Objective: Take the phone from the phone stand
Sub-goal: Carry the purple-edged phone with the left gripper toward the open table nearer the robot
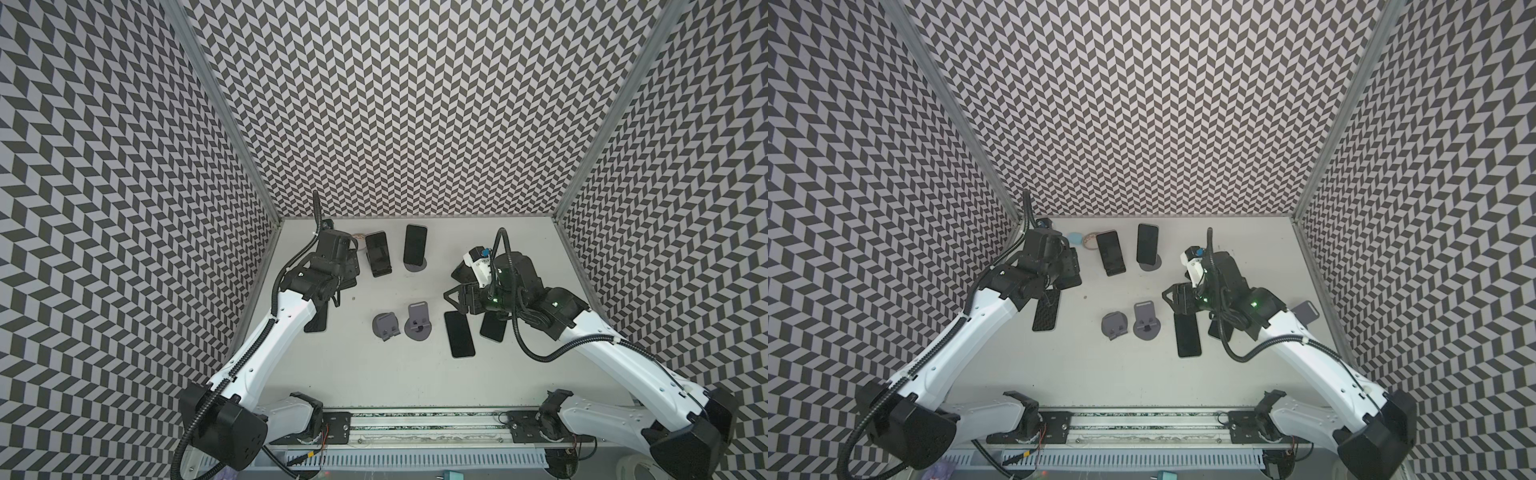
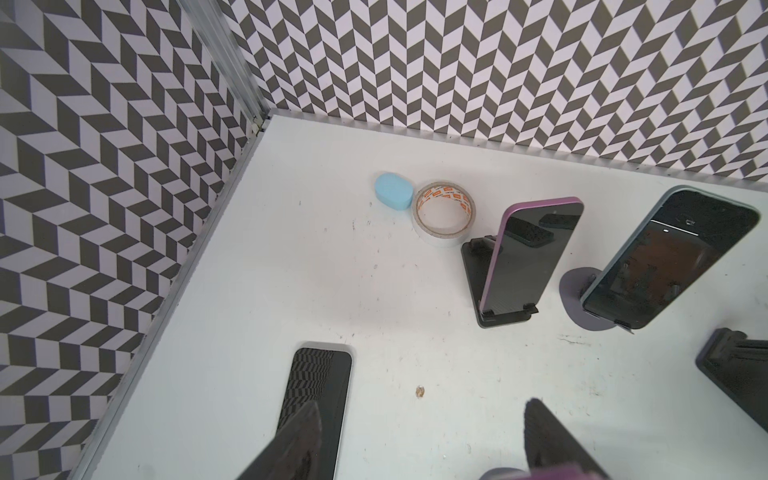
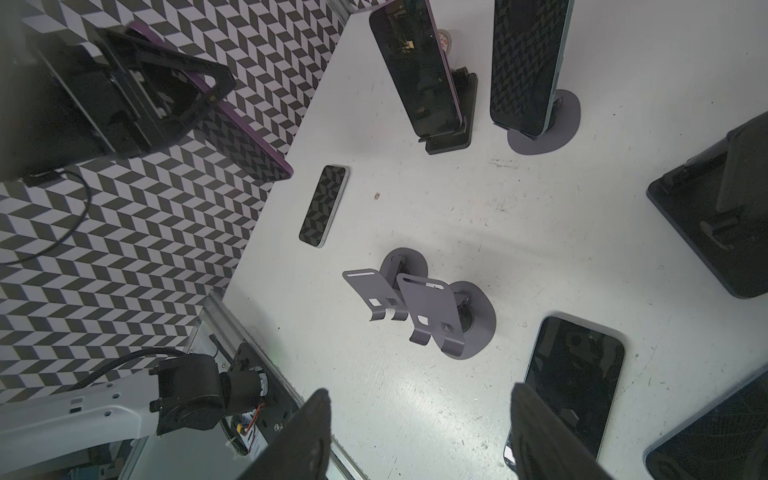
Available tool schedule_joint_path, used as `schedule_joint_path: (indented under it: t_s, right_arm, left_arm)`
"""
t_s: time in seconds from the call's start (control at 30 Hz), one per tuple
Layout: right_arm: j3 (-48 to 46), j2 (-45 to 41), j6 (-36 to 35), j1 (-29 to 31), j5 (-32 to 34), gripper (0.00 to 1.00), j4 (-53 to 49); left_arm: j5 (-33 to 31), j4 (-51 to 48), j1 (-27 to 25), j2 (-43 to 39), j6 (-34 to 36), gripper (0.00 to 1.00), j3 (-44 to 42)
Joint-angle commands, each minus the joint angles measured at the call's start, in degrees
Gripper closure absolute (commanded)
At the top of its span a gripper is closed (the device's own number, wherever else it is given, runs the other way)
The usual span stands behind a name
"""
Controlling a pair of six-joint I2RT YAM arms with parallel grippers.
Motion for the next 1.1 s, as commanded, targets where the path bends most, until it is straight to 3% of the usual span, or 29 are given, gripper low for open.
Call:
schedule_joint_path:
  t_s: [0.0,0.43,1.07]
  right_arm:
    - [1.6,0.1,-0.7,0.1,-0.9,0.34,1.4]
    - [1.4,0.4,-0.6,0.1,-1.4,0.34,1.7]
    - [1.9,0.6,-2.4,0.1,-2.6,0.35,0.9]
  left_arm:
    - [1.7,5.0,1.7,-0.3,4.2,0.45,-1.5]
    - [7.6,5.7,6.6,3.7,10.3,0.45,-3.2]
    - [11.5,0.5,7.1,7.5,17.2,0.44,-3.5]
